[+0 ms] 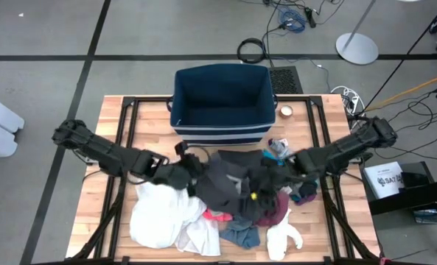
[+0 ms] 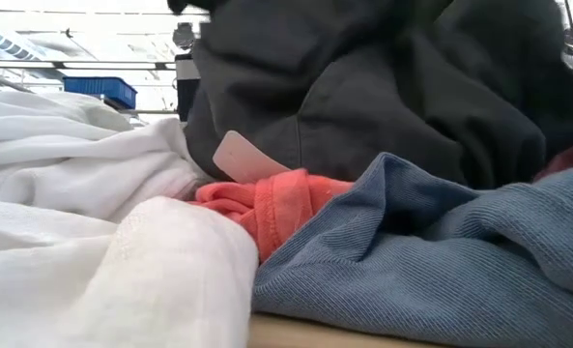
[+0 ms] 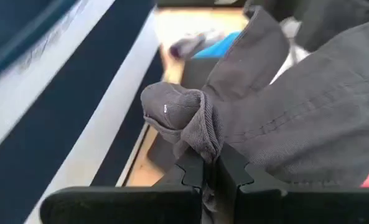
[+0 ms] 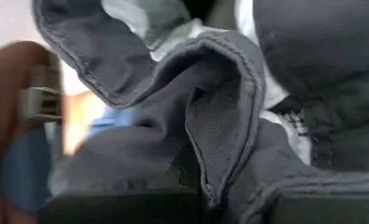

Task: Sort clothes
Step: Put the gray shorts into the blue laundry organizer

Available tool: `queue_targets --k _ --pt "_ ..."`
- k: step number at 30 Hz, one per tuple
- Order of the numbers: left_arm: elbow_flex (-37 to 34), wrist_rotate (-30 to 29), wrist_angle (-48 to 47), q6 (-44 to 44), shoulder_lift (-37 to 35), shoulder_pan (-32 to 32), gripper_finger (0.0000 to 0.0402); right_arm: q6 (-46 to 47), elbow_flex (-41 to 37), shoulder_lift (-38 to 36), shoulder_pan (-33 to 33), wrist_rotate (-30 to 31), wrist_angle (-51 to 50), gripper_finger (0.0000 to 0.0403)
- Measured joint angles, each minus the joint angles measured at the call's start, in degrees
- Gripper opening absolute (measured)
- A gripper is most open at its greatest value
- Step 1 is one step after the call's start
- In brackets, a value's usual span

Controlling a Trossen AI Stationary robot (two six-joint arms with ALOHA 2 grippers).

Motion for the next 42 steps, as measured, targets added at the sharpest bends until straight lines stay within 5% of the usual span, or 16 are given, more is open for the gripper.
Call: queue_targets --k 9,14,22,27,42 --pt "-9.5 10.0 5.6 -4.8 1.8 5.6 0.0014 -10.6 0.0 7.5 -6.1 -1.5 -0.5 0.0013" --pt "-9.6 10.2 6.9 -4.8 2.8 5.6 0.0018 -17.8 0.0 10.6 -8.1 -0.9 -1.5 0.0066" --pt "-9.5 10.1 8.1 -3.1 2.8 5.1 0.0119 -31.1 0.0 14.0 -8.9 5.5 -0.4 0.0210" --pt "-7.9 10.1 6.4 -1.3 2.8 4.6 0.0186 -36.9 0.0 18.2 -11.0 -0.3 6.2 0.0265" --pt "-0.6 6.7 -9.4 -7.8 -7.1 2.6 0.0214 -40.0 0.3 30.0 -15.9 -7.7 11.5 0.0266"
